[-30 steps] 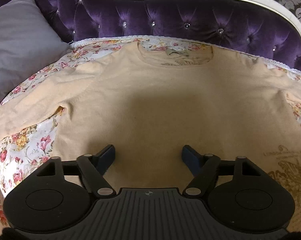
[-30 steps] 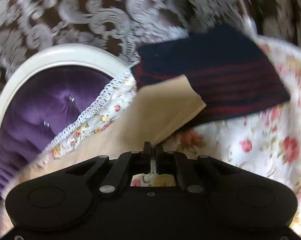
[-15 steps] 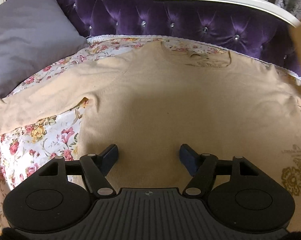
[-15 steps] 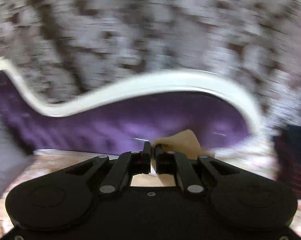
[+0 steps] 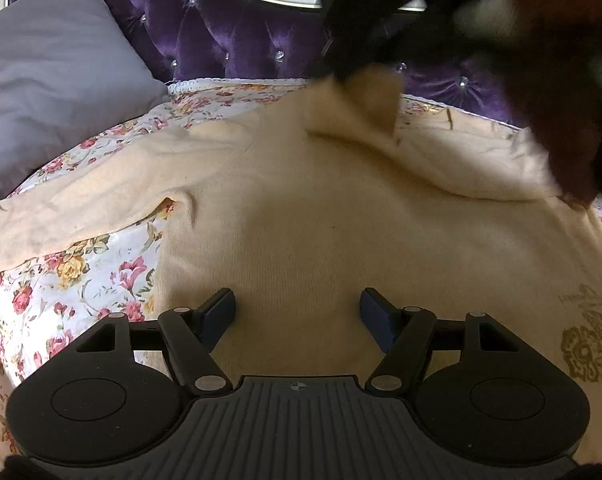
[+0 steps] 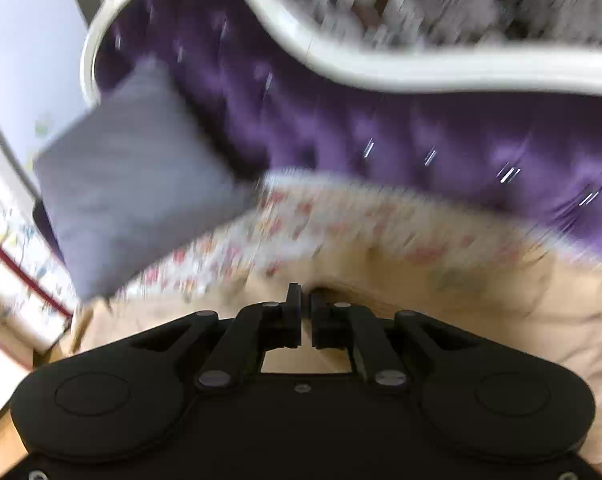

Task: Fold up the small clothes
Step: 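Carry the sleeve cuff across the sweater body with the right gripper and release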

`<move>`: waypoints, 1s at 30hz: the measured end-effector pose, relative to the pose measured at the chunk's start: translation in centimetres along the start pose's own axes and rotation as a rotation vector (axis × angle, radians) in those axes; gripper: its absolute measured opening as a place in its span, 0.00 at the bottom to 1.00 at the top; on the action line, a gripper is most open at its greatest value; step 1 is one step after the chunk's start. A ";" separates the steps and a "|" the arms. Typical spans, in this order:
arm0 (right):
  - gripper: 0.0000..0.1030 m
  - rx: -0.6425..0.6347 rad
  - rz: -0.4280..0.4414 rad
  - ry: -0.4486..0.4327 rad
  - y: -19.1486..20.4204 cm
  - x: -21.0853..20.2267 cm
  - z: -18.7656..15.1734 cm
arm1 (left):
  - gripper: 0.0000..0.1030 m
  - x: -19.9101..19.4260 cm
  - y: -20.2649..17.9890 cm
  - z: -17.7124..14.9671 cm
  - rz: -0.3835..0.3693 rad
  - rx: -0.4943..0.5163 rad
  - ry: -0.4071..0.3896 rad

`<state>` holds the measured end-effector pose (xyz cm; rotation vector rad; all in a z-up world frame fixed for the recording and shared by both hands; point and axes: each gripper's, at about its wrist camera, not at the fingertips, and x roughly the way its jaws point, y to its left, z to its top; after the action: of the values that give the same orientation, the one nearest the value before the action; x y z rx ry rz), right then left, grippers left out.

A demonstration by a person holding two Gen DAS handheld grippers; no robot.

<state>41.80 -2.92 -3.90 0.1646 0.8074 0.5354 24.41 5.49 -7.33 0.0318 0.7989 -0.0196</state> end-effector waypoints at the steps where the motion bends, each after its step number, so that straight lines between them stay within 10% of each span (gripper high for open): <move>1: 0.14 0.002 0.015 0.019 0.0 0.7 -0.7 | 0.66 0.0 0.0 0.0 -0.002 0.002 -0.001; 5: 0.21 0.010 0.053 0.034 -0.4 1.0 -2.2 | 0.66 -0.1 0.0 -0.1 -0.012 0.005 -0.004; 9: 0.57 0.046 0.041 -0.063 -2.0 -2.9 -2.4 | 0.66 -0.2 0.9 0.3 -0.059 -0.047 0.009; 17: 0.58 0.147 -0.109 -0.181 -9.4 -11.0 -4.4 | 0.65 0.6 0.9 3.3 0.001 -0.027 -0.028; 24: 0.58 0.318 -0.137 -0.223 -14.3 -14.8 -8.5 | 0.65 2.8 -3.7 4.8 0.165 0.286 -0.135; 30: 0.58 0.364 -0.119 -0.244 -15.7 -15.6 -10.6 | 0.66 3.4 -7.7 5.1 0.157 0.400 -0.208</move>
<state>31.44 -24.99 -6.45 0.5046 0.6651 0.2460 30.21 -2.44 -6.35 0.4638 0.5724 -0.0334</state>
